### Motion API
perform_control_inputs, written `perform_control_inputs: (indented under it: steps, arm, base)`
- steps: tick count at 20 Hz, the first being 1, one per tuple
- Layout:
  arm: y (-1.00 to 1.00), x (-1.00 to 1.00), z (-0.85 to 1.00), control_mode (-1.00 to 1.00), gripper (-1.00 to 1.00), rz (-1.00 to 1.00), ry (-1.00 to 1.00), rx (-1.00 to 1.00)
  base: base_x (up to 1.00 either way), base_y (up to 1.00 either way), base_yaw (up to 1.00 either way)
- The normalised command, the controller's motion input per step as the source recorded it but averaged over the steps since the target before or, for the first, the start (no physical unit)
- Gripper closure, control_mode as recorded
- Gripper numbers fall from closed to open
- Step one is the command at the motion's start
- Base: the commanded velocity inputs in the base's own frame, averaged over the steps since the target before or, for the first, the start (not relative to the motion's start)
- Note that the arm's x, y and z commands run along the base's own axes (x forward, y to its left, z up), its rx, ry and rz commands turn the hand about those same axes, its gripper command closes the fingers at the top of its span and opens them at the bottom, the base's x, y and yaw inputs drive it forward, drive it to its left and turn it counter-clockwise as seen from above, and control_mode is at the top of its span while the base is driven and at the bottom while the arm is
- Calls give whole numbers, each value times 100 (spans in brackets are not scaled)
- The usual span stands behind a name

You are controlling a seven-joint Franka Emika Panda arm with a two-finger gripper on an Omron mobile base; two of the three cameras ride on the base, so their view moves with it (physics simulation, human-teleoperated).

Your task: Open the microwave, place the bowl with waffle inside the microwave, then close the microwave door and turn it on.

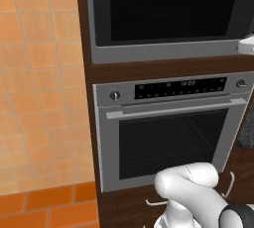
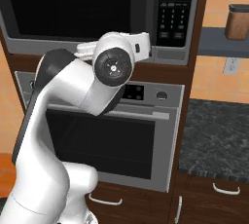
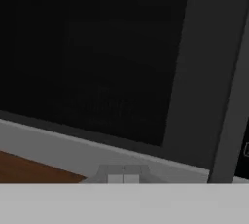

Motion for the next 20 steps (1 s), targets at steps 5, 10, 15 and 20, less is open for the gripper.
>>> perform_control_inputs:
  steps: [5, 10, 15, 20]
  arm:
    - [-65, -8, -2, -100, 100, -21, -1, 49]
    - [-65, 8, -3, -100, 100, -31, 29, 79]
    - [-63, 31, -4, -100, 100, -4, 26, 68]
    - [-30, 10, 1, -100, 100, 3, -6, 31]
  base:
    - [0, 0, 0]
    - [0, 0, 0]
    - [0, 0, 0]
    - [0, 0, 0]
